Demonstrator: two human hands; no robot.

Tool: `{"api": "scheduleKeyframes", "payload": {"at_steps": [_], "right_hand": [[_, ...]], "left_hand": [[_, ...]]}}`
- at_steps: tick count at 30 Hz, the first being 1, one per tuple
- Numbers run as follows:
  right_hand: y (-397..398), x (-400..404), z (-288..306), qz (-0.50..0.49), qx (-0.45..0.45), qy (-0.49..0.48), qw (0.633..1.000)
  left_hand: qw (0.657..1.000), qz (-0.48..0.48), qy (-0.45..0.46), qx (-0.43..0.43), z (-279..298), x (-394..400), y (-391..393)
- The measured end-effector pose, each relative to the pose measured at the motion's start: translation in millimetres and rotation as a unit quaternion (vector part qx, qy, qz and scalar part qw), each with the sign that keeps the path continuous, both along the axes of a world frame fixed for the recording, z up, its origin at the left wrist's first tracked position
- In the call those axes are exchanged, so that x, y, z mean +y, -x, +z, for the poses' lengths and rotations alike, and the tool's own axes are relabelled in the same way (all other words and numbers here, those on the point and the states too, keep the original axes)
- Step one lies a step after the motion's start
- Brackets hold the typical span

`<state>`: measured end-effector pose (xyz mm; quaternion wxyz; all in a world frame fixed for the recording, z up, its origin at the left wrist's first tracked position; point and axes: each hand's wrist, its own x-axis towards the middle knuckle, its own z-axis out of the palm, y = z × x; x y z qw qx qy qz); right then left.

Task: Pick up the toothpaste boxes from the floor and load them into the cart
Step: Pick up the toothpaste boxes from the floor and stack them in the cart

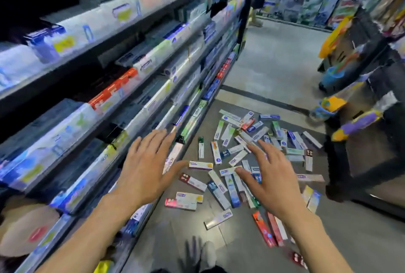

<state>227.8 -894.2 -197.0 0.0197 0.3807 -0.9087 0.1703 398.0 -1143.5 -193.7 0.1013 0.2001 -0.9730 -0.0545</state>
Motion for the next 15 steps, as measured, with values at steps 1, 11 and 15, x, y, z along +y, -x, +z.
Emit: {"api": "scheduleKeyframes", "payload": {"at_steps": [1,11,15], "right_hand": [[14.3,-9.5,-3.1,0.009,0.0,-0.004,1.0],[81.2,-98.3,-114.6,0.041,-0.087,-0.013,0.995],[90.8,-121.4,-214.2,0.05,-0.094,-0.008,0.994]], "left_hand": [[1.0,0.007,-0.003,-0.001,-3.1,-6.4,9.0],[0.997,0.004,-0.064,-0.03,-102.8,-76.5,90.7],[0.997,-0.009,-0.082,-0.009,-204.5,-105.7,108.7]]}}
